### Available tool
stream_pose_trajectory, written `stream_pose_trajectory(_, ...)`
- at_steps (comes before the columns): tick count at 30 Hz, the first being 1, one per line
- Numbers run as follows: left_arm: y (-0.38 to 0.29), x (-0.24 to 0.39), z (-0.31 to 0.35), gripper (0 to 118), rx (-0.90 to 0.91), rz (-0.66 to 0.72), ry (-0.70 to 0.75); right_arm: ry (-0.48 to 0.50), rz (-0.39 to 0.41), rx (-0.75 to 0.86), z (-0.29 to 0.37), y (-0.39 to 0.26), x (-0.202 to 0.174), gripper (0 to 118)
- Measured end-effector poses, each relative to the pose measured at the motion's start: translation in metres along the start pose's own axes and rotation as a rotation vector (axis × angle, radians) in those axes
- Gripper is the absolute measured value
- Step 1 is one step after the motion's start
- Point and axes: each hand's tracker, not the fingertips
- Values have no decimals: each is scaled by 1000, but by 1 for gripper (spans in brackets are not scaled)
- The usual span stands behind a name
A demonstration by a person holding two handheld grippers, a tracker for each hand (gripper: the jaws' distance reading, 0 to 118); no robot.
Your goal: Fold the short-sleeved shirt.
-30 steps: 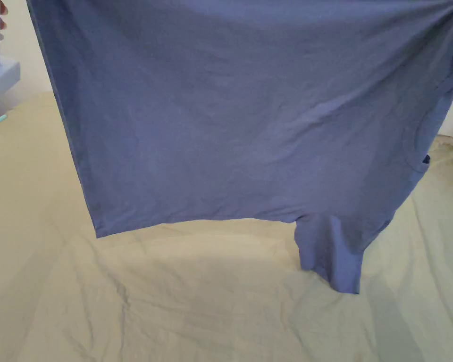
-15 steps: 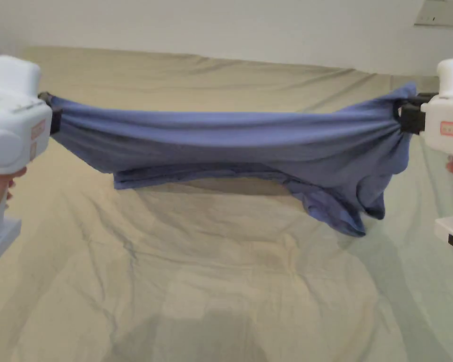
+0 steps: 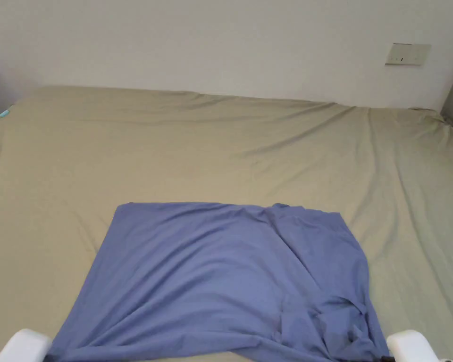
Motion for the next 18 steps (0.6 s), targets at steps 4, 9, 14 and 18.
stream_pose_trajectory(4, -35, 12, 30, 0, -71, -106, 38, -16, 54, -116, 20, -40, -9, 4)
stream_pose_trajectory(9, -63, 13, 45, 0, -176, -106, -28, -10, 41, -245, 31, -72, -2, 4)
stream_pose_trajectory(14, -76, 29, 34, 3, -180, -108, -47, -10, -34, -278, 16, -88, 8, 13)
stream_pose_trajectory(18, -61, 21, 28, 69, -77, 64, -132, -130, -71, -223, 25, -71, 5, 104)
